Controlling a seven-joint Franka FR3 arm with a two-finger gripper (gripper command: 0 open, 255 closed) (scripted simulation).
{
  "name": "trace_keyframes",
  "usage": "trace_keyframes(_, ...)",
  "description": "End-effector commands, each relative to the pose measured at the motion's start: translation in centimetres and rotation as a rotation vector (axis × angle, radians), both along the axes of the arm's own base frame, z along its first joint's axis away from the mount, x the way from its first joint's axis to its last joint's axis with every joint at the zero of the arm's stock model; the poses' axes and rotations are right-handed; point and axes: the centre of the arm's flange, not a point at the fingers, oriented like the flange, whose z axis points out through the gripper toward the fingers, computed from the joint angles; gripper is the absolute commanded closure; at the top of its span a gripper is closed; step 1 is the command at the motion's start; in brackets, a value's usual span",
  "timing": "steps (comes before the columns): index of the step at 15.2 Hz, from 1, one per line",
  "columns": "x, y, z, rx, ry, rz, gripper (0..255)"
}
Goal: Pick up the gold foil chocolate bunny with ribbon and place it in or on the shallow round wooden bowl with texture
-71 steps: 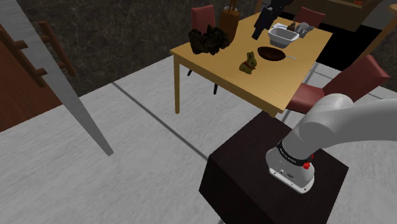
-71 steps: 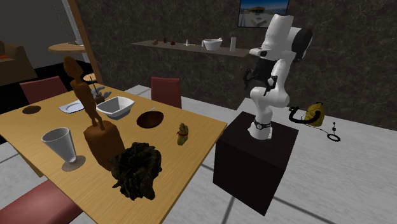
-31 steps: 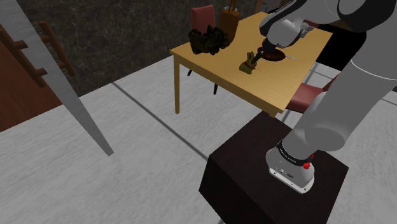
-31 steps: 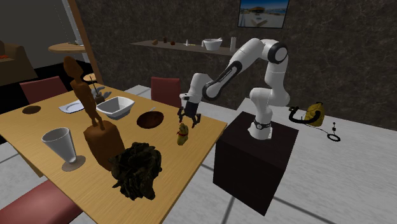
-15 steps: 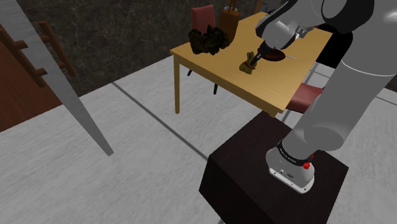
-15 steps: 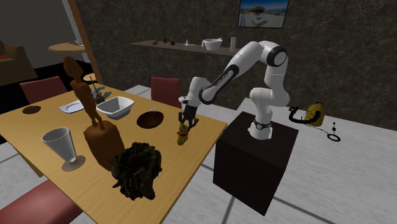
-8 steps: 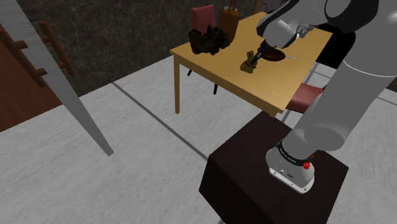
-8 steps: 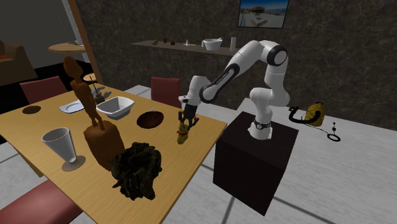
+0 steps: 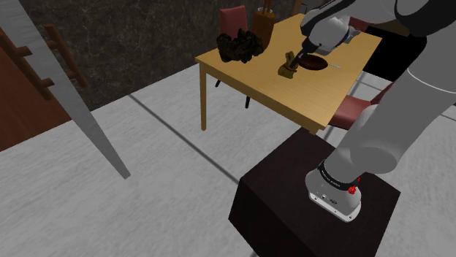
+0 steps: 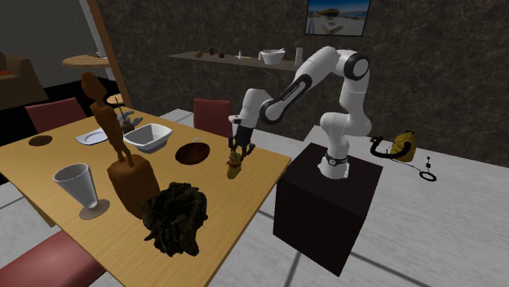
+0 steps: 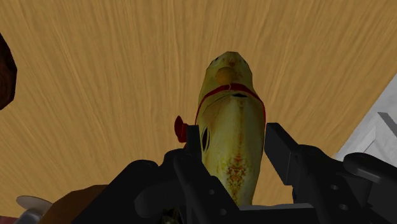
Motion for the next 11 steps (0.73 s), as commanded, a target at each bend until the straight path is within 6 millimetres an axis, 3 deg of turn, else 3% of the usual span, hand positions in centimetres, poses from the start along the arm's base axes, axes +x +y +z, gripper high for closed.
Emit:
trace_keyframes(1,0.0,-0.1,1.1,-0.001,0.001,0.0,255)
trace_keyframes(11,0.0,-0.1,6.4,-0.001,0.001,0.0,255)
